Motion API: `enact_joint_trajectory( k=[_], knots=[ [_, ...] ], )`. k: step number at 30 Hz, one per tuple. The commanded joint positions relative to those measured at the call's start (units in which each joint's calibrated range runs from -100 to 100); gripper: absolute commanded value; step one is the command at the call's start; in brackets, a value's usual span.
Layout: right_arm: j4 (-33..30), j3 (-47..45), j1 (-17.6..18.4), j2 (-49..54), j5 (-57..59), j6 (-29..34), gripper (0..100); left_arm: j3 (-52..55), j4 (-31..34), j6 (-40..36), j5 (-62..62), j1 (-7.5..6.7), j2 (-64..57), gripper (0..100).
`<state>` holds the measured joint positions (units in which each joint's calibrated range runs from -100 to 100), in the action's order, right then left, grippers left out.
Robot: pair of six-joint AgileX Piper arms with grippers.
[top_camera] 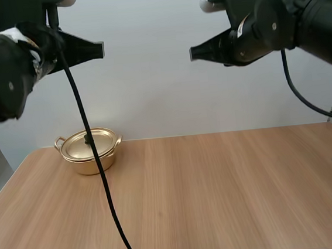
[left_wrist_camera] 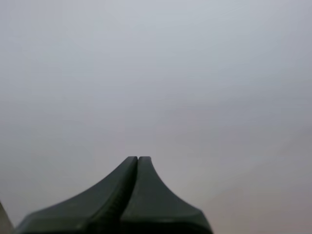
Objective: Open the pot, put the car inside, and close it
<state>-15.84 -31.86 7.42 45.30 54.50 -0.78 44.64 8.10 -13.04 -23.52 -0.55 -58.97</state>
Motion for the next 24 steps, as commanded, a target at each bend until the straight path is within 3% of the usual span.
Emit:
enact_joint_trajectory(
  k=[1,10,19,24],
  knots=[
    [-1.0,-23.33,-0.02,1.92,1.5,0.06,0,49.17,0.04,0.26,19.96,-0.38,-29.65,0],
    [-7.41,-32.93,-0.02,14.13,-11.76,-2.02,0,55.36,2.45,-1.14,-1.96,-2.13,-41.03,0],
    [-8.49,-54.95,-0.02,23.92,-54.5,-2.18,0,55.36,2.19,-3.13,-8.15,-2.13,-41.03,0],
    [-5.67,-62.52,-0.39,28.76,-64.39,-1.77,0,55.36,2.29,-2.93,-7.83,-2.13,-41.03,0]
  ],
)
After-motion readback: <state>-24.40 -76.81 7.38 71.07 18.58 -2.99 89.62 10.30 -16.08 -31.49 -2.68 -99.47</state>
